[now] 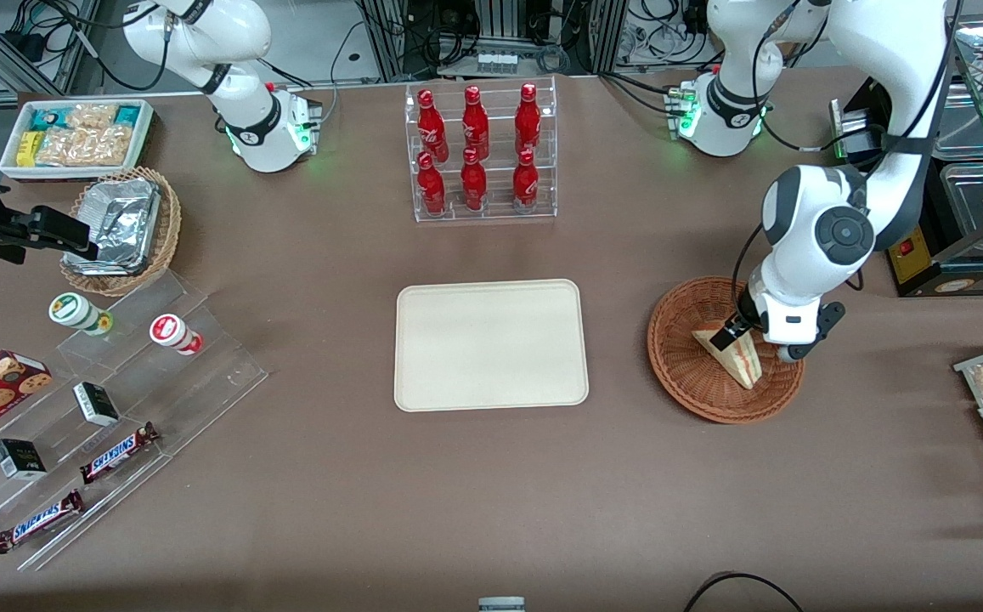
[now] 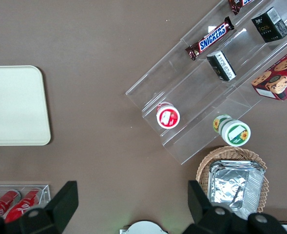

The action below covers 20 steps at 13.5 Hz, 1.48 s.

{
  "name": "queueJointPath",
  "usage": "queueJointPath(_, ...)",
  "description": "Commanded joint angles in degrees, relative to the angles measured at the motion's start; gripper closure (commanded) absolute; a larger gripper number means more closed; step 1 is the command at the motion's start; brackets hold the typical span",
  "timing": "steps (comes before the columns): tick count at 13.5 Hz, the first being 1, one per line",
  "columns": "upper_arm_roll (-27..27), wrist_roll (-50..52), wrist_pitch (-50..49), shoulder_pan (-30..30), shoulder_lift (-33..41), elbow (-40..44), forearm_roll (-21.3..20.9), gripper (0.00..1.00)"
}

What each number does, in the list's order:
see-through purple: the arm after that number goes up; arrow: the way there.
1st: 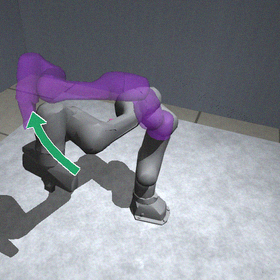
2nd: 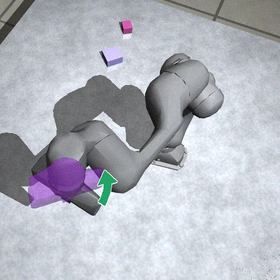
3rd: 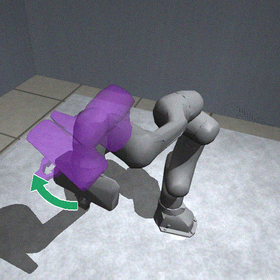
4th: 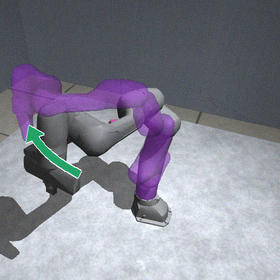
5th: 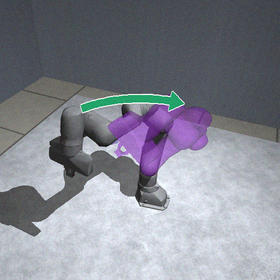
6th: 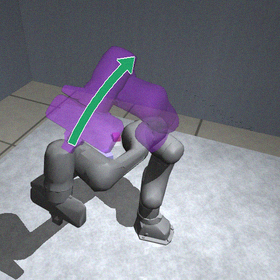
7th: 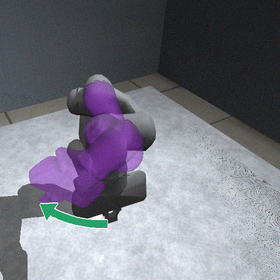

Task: Place sandwich from basket to tray
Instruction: 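Lower the open left gripper around the wrapped sandwich in the basket, then close the left gripper on the sandwich and lift it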

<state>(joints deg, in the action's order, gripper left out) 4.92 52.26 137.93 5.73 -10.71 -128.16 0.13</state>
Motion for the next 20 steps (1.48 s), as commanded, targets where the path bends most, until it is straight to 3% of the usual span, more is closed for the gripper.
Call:
queueJointPath(1,-0.18,1.35,2.60,0.07,-1.94,0.19,0.05,0.00)
queueJointPath(4,-0.35,1.44,3.13,-0.02,-2.74,-0.07,0.05,0.00)
queueJointPath(5,-0.35,2.05,3.13,-0.02,-3.09,-0.07,0.14,0.15)
queueJointPath(6,-0.44,4.40,3.22,-0.02,-3.35,-0.07,0.14,0.57)
queueJointPath(7,-0.44,4.95,3.22,-0.02,-3.61,-0.07,0.05,0.89)
queueJointPath(8,-0.44,4.95,3.13,-0.02,-3.53,-0.07,0.05,1.00)
queueJointPath(12,-0.35,4.34,-0.28,0.15,-1.69,0.89,-0.65,1.00)
queueJointPath(17,0.09,3.03,-18.37,3.92,-2.29,14.06,-0.92,1.00)
queueJointPath(20,0.35,0.65,-22.88,8.39,-3.43,18.46,-0.39,1.00)
